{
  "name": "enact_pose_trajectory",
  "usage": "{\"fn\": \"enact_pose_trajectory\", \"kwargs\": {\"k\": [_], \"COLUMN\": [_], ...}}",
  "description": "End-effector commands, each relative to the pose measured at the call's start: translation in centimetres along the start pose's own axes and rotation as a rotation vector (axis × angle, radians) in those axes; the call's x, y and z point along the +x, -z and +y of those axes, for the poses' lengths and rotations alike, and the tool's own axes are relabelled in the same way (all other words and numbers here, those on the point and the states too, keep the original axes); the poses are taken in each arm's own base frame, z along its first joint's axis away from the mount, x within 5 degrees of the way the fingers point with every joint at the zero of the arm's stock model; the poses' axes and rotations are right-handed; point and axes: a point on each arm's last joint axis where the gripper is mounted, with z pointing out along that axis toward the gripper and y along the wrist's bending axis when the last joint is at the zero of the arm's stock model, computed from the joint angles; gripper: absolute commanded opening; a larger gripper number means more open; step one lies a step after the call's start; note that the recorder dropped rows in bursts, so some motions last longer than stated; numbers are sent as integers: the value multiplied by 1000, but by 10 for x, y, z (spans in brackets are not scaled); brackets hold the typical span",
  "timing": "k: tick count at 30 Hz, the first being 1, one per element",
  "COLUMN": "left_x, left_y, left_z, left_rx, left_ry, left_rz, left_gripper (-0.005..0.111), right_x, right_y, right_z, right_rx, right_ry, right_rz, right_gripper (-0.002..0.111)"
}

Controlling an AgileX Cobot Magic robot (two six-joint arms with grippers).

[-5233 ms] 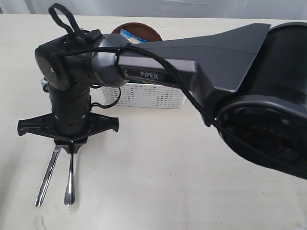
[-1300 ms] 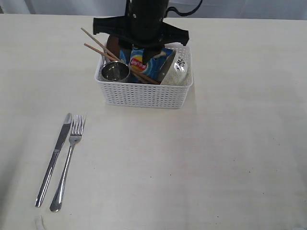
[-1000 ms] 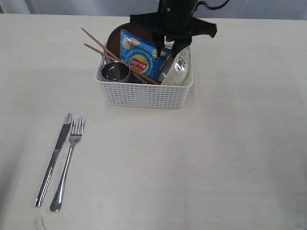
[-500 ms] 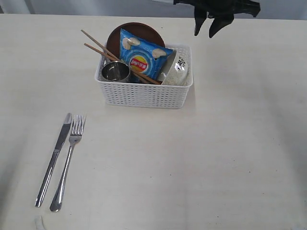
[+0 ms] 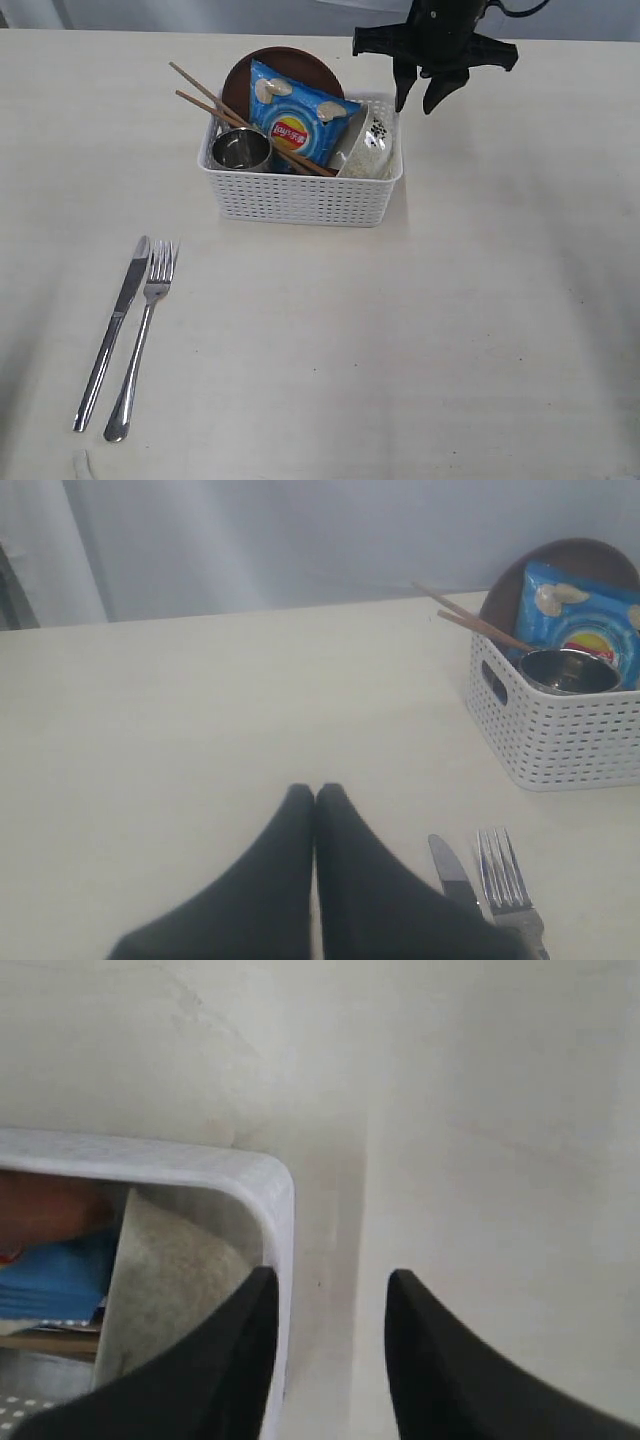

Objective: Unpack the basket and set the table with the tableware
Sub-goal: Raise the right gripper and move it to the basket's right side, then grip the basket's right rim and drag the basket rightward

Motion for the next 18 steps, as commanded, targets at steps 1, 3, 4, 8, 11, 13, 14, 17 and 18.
{"fn": "enact_pose_trajectory", "kwargs": {"k": [1, 3, 4, 8, 11, 13, 14, 17, 18], "left_x": [0, 0, 0, 0, 0, 0, 0, 0, 0], "left_y": [0, 0, 0, 0, 0, 0, 0, 0, 0], "left_z": [0, 0, 0, 0, 0, 0, 0, 0, 0], "left_rx": [6, 6, 6, 6, 6, 6, 6, 6, 6], "left_ry": [5, 5, 5, 5, 5, 5, 5, 5, 5], "left_rz": [-8, -8, -8, -8, -8, -8, -8, -8, -8], "left_gripper": [0, 0, 0, 0, 0, 0, 0, 0, 0], "right_x": [-5, -5, -5, -3, -2, -1, 0, 1, 1], "right_y": [-6, -11, -12, -17, -20, -25, -28, -35, -37], "right_z": [-2, -2, -2, 0, 3, 3, 3, 2, 1], "right_rx": [-12, -14, -13, -42, -63, -57, -50, -39, -37], "right_ry": [2, 1, 6, 3, 18, 21, 21, 21, 21], "right_rz": [-17, -6, -4, 20, 32, 53, 68, 95, 103], "right_gripper": [35, 35, 35, 35, 35, 35, 35, 35, 34]}}
